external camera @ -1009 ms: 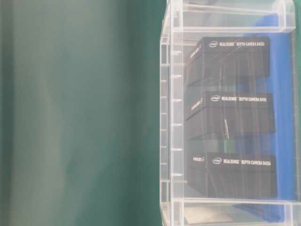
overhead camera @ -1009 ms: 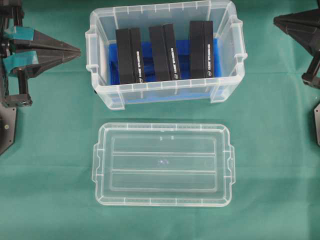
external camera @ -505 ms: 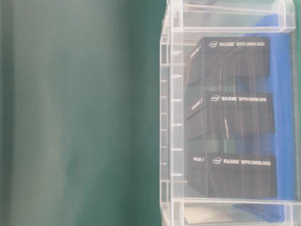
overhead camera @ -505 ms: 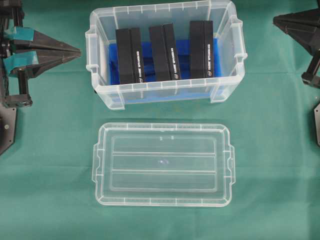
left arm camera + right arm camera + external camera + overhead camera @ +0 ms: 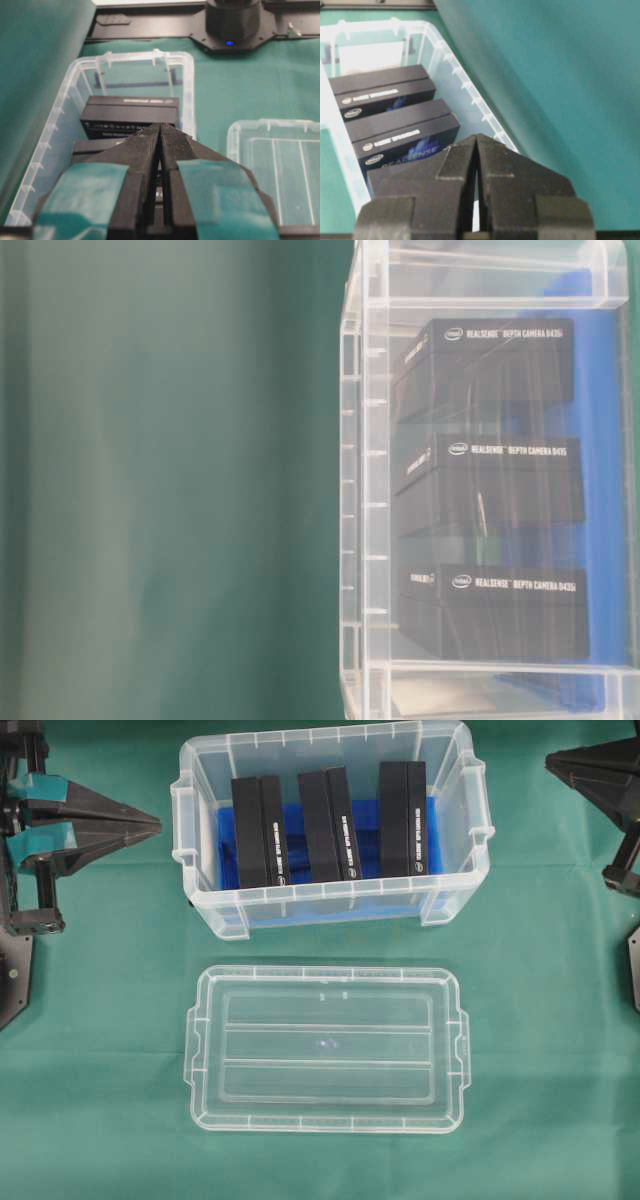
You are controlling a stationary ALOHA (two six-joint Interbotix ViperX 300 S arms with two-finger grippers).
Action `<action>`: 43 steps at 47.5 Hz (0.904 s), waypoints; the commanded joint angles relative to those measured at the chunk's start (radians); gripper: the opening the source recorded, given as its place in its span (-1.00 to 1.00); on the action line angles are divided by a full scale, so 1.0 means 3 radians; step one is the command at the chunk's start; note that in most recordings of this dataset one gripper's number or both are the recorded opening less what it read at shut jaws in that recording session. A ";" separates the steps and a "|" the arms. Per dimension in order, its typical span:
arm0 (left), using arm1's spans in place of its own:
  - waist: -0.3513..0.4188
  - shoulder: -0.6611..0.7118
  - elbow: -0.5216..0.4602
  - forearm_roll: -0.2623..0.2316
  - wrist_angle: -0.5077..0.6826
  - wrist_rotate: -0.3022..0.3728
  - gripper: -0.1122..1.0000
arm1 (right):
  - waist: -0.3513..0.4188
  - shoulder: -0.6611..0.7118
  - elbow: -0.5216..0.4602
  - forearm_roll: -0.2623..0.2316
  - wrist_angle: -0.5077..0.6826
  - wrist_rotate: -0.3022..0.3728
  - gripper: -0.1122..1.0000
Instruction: Clamp the lid of the box with both arms, then lift and open it.
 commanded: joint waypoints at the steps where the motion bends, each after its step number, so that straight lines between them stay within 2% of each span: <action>1: 0.0010 0.0005 -0.0046 -0.0005 -0.0041 -0.0005 -0.77 | -0.0010 0.0005 -0.0036 -0.0005 -0.0020 0.0005 -0.80; 19: 0.0010 0.0005 -0.0046 -0.0005 -0.0041 -0.0010 -0.77 | -0.0010 0.0010 -0.0036 0.0036 -0.0072 0.0010 -0.80; 43: -0.0031 0.0005 -0.0041 -0.0051 -0.0020 -0.0031 -0.77 | -0.0005 0.0046 -0.0020 0.0281 -0.0256 -0.0010 -0.80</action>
